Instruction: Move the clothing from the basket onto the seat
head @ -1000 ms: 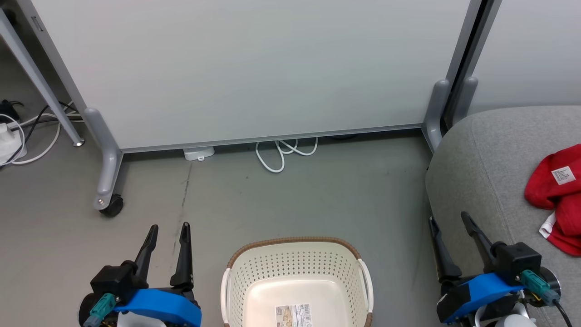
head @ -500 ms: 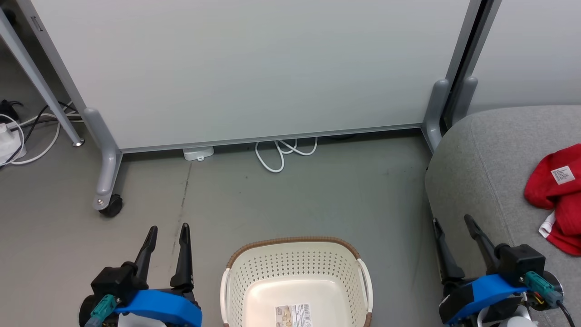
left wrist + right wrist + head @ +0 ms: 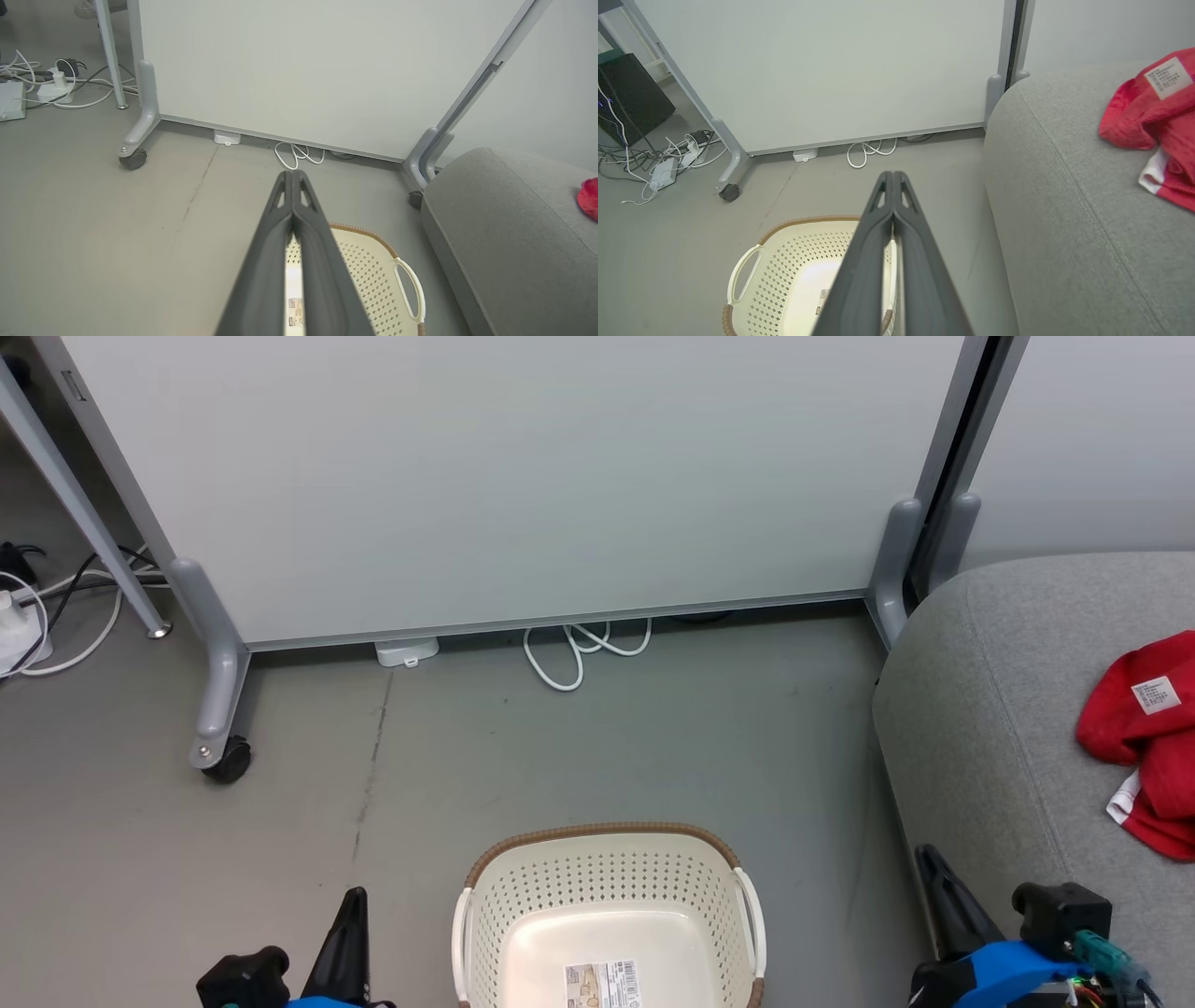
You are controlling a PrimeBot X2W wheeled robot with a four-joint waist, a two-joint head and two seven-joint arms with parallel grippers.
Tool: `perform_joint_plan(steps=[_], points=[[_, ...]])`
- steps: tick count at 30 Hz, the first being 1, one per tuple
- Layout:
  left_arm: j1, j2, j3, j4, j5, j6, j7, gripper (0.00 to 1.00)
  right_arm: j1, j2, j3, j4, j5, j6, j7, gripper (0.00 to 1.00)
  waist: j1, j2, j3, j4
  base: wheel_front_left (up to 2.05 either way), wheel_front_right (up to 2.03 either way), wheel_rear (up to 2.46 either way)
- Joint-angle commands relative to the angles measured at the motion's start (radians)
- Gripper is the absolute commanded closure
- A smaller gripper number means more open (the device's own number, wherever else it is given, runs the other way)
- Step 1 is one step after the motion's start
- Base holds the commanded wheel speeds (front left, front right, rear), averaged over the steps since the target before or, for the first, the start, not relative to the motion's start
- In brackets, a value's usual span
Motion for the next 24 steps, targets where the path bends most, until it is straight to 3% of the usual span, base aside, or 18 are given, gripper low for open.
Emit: perform_joint_plan(steps=[1, 24], points=[[-0.02, 0.002, 0.011, -0.021, -0.03, 0.0, 0.007, 1.0, -0.016, -0.001, -0.005, -0.018, 0.036, 0.0, 0.005, 1.0, 0.0, -0.0001, 0.0, 0.0, 0.0, 0.0, 0.0], [-0.054, -0.006, 0.076, -0.082, -0.393, -0.001, 0.112, 1.0, -0.036, -0.001, -0.031, -0.049, 0.464, 0.0, 0.078, 1.0, 0.0, -0.0001, 0.001, -0.011, 0.0, 0.0, 0.0]])
